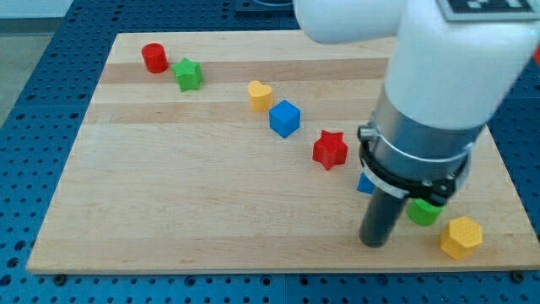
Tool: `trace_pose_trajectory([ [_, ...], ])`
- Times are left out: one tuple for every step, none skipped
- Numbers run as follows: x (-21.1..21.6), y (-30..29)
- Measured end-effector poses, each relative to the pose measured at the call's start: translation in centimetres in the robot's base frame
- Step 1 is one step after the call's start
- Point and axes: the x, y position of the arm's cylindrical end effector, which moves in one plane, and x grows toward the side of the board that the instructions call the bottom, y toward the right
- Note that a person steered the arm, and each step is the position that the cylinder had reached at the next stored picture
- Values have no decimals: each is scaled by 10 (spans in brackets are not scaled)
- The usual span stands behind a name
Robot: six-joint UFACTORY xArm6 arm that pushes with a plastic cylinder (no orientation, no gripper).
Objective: Slide the green circle towards the top center of the board
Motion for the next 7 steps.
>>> trace_pose_trajectory([
  [-18,-14],
  [-20,-14],
  [-20,-16],
  [-20,-17],
  [-20,-25],
  [-25,-32],
  [-37,-42],
])
